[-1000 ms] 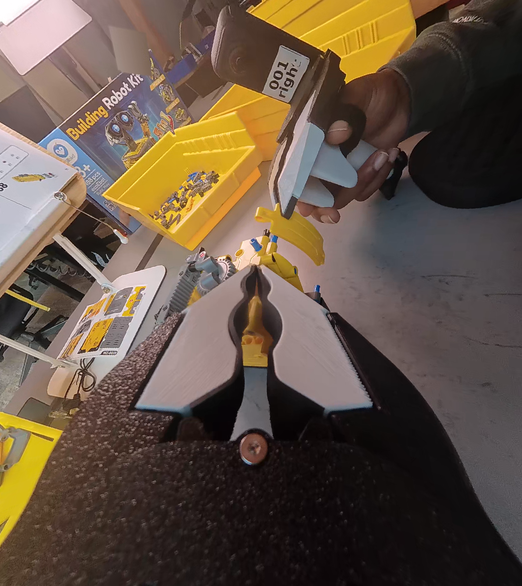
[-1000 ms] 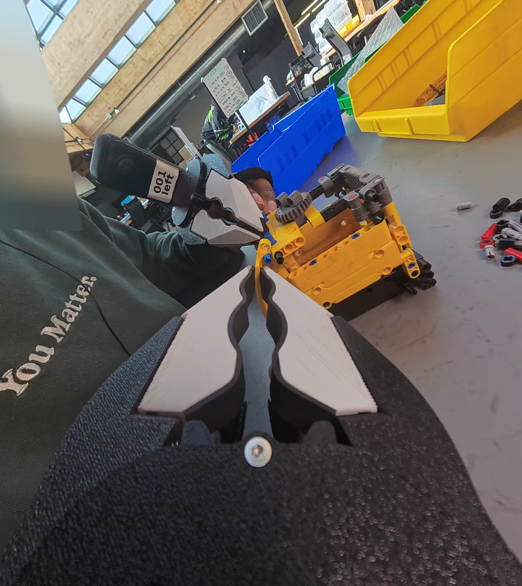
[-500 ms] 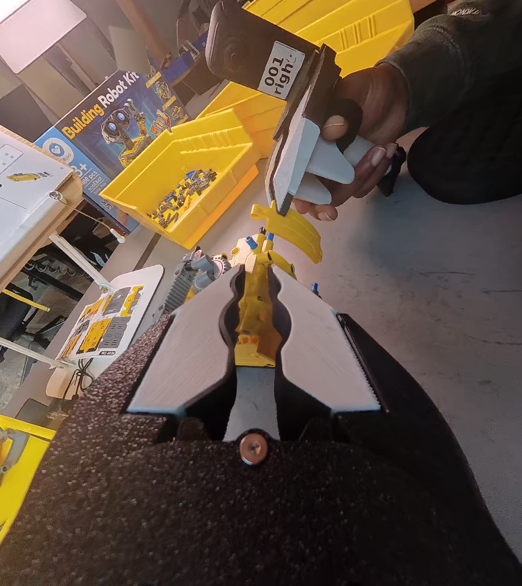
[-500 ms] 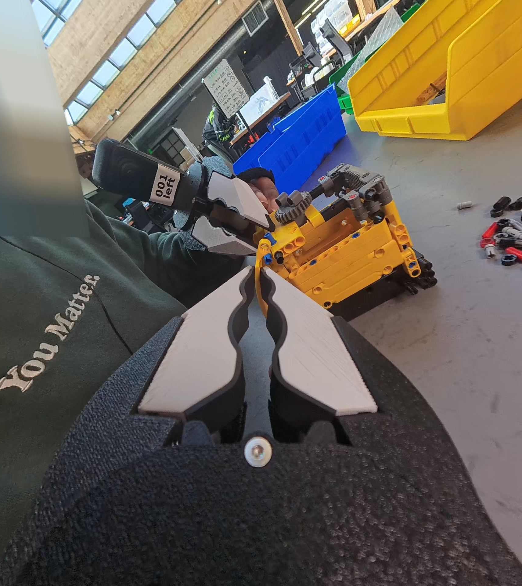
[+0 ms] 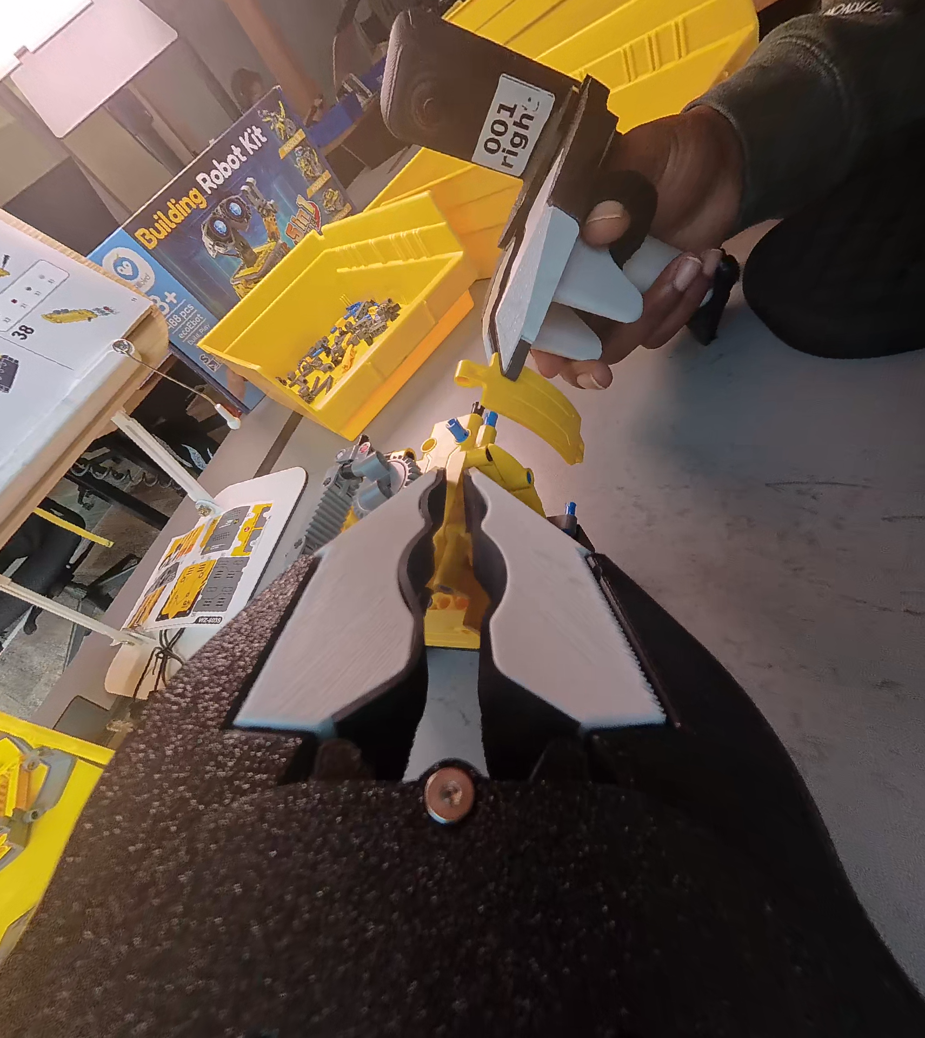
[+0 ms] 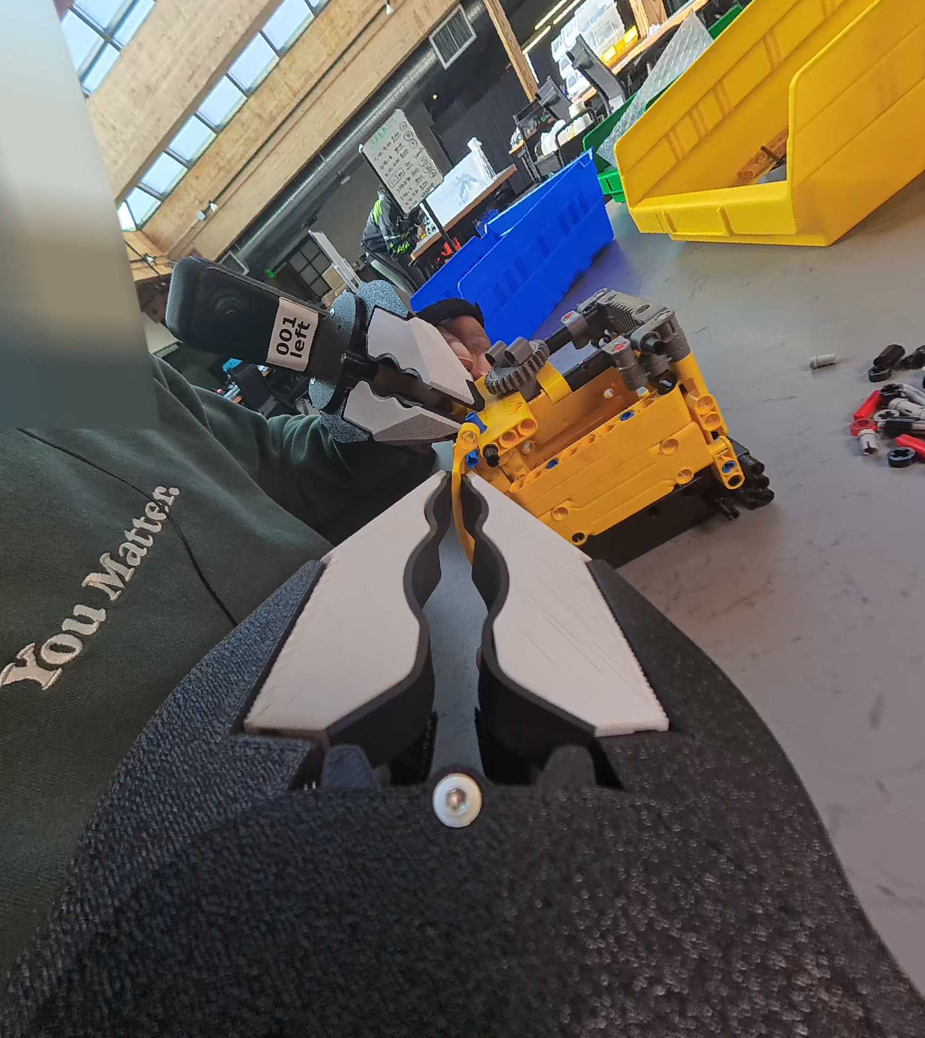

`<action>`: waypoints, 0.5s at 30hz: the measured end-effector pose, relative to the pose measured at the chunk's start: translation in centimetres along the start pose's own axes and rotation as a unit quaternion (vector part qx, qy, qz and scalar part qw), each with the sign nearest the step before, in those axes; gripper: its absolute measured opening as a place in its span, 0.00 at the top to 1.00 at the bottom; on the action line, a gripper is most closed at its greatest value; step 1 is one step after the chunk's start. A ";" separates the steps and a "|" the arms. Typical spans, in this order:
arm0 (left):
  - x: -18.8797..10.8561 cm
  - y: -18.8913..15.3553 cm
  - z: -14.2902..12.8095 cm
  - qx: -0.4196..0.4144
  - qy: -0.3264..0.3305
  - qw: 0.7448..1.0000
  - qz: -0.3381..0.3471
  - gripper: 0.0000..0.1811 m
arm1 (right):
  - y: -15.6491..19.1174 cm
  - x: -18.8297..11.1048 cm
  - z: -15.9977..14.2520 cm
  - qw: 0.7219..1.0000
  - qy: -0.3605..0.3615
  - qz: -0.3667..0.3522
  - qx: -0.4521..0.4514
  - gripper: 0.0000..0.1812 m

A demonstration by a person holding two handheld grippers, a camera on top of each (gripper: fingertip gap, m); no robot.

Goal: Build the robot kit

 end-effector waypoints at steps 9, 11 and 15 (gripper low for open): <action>0.0 0.0 0.0 0.003 0.001 1.000 0.000 0.98 | 0.0 0.0 0.0 1.000 -0.001 -0.002 0.000 0.99; 0.0 0.0 0.0 0.002 0.001 1.000 0.001 0.98 | 0.0 0.0 0.0 1.000 0.000 -0.005 -0.001 0.99; -0.1 -0.1 0.1 0.011 0.004 1.000 0.007 0.97 | 0.2 0.1 0.0 1.000 0.000 -0.016 -0.013 0.99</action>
Point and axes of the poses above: each gripper's, where its closed fingertips meet, x out along the fingers, z out of its top, y = z × x across the jaws, the point moved 7 cm from there along -x, back along the fingers, and after that the axes turned 10 degrees about y, right-handed, at the moved point
